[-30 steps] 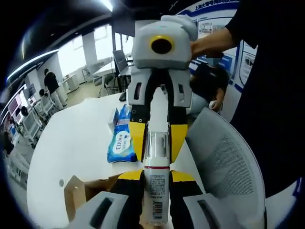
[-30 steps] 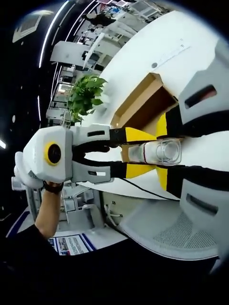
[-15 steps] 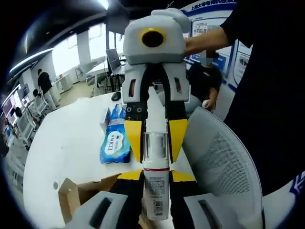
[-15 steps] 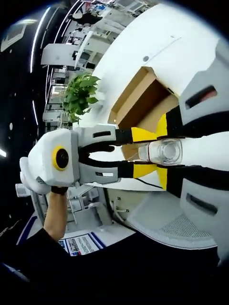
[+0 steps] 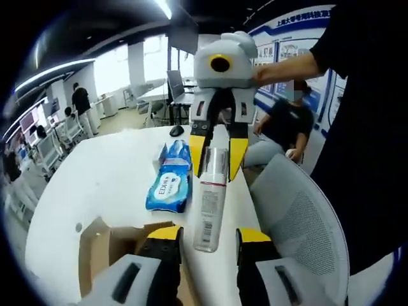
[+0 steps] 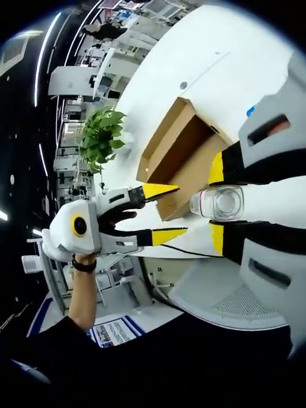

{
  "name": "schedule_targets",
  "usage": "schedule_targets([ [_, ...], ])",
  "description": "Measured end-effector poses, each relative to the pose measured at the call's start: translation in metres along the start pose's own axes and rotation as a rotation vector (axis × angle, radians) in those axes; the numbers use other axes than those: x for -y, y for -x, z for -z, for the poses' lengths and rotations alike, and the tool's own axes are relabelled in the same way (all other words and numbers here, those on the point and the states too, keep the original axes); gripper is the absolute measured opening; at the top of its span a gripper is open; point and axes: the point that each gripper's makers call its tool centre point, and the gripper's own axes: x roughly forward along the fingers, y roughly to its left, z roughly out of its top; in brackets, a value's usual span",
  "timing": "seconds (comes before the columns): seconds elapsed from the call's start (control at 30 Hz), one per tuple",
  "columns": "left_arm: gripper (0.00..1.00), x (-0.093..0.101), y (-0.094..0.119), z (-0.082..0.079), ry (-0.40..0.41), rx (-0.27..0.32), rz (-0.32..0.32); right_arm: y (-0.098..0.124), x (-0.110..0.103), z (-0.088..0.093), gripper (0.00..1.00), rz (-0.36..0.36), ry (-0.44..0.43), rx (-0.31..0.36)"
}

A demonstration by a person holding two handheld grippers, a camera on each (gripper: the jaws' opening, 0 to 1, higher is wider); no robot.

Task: Operate the shoe box by opening the lid, removing the specified soft item, and placing it in the target area until the item is outside and the box remains undamaged.

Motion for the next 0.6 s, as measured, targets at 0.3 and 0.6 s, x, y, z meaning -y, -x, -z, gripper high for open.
schedule_targets([
  [0.3, 0.37, -0.02, 0.018, 0.008, 0.199, 0.149, -0.143, 0.017, 0.0, 0.017, 0.17, 0.024, -0.014, -0.021],
  [0.6, 0.5, -0.031, 0.021, 0.044, 0.372, 0.206, -0.327, 0.044, 0.012, 0.038, 0.17, 0.092, -0.07, -0.013],
])
